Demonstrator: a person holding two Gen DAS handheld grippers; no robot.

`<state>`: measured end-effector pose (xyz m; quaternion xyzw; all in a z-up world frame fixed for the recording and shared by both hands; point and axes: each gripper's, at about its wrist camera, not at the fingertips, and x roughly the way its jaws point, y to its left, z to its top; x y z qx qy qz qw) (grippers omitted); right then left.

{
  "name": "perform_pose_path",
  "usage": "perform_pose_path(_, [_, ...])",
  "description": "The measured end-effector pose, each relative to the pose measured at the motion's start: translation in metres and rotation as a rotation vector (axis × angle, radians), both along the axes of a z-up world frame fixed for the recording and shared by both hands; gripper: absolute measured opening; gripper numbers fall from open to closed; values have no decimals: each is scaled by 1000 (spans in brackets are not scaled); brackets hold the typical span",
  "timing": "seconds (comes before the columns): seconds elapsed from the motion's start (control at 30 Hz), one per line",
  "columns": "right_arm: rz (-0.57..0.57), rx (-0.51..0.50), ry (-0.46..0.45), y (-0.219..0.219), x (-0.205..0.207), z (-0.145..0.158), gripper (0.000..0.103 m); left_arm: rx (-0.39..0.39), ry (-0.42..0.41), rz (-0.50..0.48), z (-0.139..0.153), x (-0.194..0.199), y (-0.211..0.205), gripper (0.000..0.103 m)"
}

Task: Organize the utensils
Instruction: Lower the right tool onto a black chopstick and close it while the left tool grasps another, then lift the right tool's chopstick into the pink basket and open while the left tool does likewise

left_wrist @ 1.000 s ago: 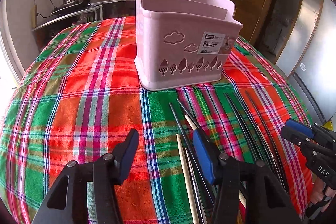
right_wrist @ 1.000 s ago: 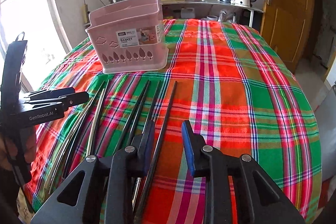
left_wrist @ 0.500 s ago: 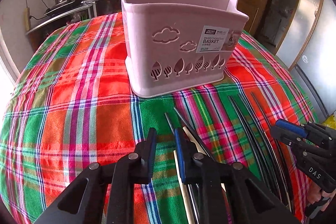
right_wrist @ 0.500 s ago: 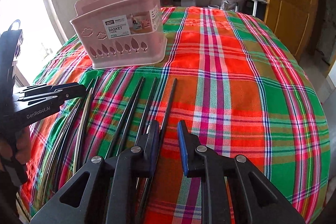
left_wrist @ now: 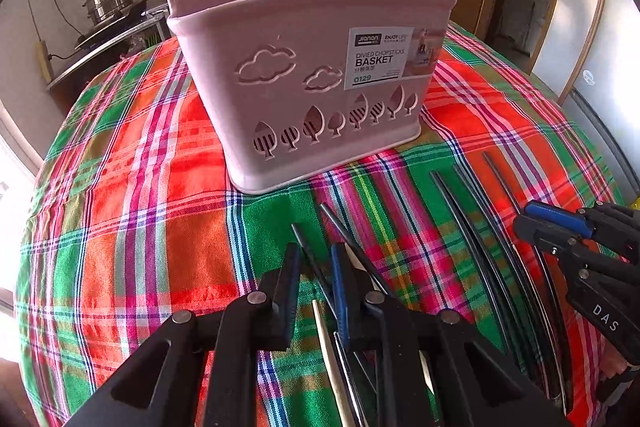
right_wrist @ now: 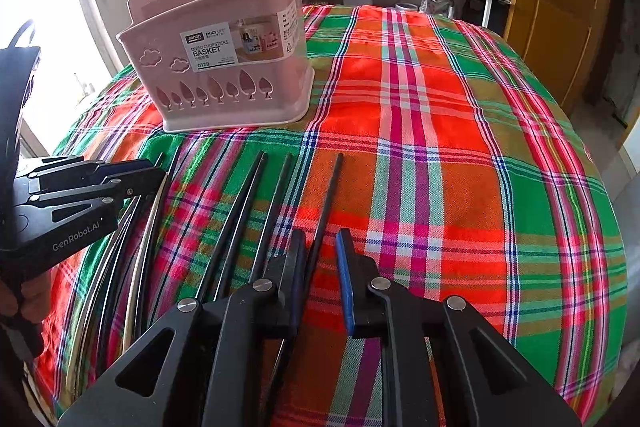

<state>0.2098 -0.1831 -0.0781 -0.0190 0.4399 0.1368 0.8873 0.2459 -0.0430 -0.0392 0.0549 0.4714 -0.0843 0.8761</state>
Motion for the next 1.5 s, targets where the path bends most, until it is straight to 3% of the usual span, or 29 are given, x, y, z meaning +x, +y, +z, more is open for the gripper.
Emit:
perform_pose_path(0.1, [-2, 7, 6, -1, 5, 1, 8, -6, -3, 4, 0, 0, -1, 8])
perform_pose_path(0.33, [6, 33, -10, -4, 1, 11, 5, -140, -10, 4, 15, -4, 11, 6])
perform_pose_path(0.67, [34, 87, -128, -8, -24, 63, 5, -247, -159, -34, 99, -38, 24, 5])
perform_pose_path(1.0, [46, 145, -274, -14, -51, 122, 5, -270, -320, -81, 180, -79, 30, 4])
perform_pose_path(1.5, [69, 172, -359, -16, -54, 164, 5, -279, -345, -75, 217, -71, 35, 4])
